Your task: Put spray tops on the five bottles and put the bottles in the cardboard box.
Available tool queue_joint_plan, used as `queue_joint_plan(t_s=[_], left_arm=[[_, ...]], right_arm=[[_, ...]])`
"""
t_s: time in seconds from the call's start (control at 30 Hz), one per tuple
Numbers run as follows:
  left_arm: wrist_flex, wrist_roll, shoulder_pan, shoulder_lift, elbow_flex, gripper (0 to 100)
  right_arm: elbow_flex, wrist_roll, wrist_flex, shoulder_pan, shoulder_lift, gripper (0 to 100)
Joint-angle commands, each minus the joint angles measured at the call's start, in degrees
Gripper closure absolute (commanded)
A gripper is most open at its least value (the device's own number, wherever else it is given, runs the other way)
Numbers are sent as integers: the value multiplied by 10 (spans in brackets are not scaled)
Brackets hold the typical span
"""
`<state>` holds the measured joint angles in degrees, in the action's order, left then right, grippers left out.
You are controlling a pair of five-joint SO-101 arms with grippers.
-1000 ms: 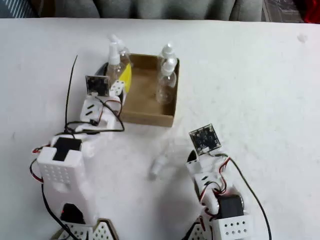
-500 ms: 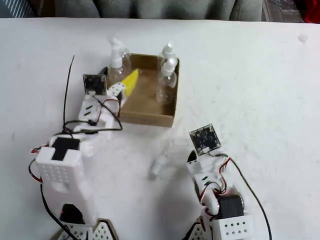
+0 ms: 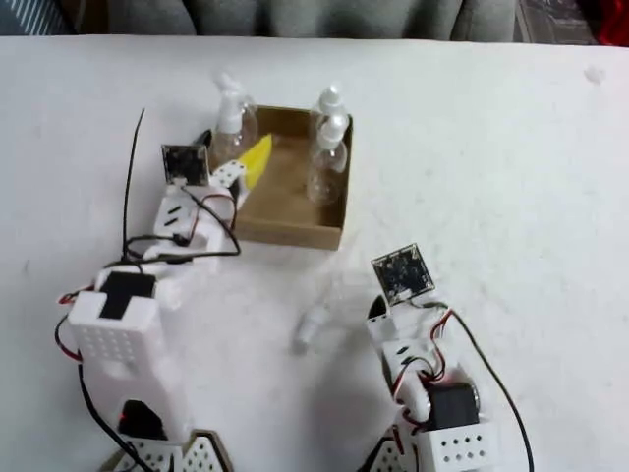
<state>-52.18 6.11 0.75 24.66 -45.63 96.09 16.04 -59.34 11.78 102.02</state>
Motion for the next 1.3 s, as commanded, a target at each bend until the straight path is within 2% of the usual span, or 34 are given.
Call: queue_joint_plan(t_s=[0.0, 0.07, 0.27, 0.43, 0.63, 1.0, 1.27], left_arm=[[5, 8, 3, -79, -20, 664], [11, 8, 3, -109, -40, 664], [109, 4, 2, -217, -97, 664], [148, 2, 2, -324, -183, 664], [207, -35, 5, -465, -281, 667], [484, -33, 7, -692, -350, 668], [577, -33, 8, -847, -444, 668]], right_arm=[[9, 6, -4, -7, -6, 982], [9, 6, -4, -7, -6, 982], [9, 6, -4, -7, -6, 982], [9, 6, -4, -7, -6, 982], [9, 6, -4, -7, -6, 982], [9, 6, -1, -24, -7, 981], [9, 6, -1, -24, -6, 981]])
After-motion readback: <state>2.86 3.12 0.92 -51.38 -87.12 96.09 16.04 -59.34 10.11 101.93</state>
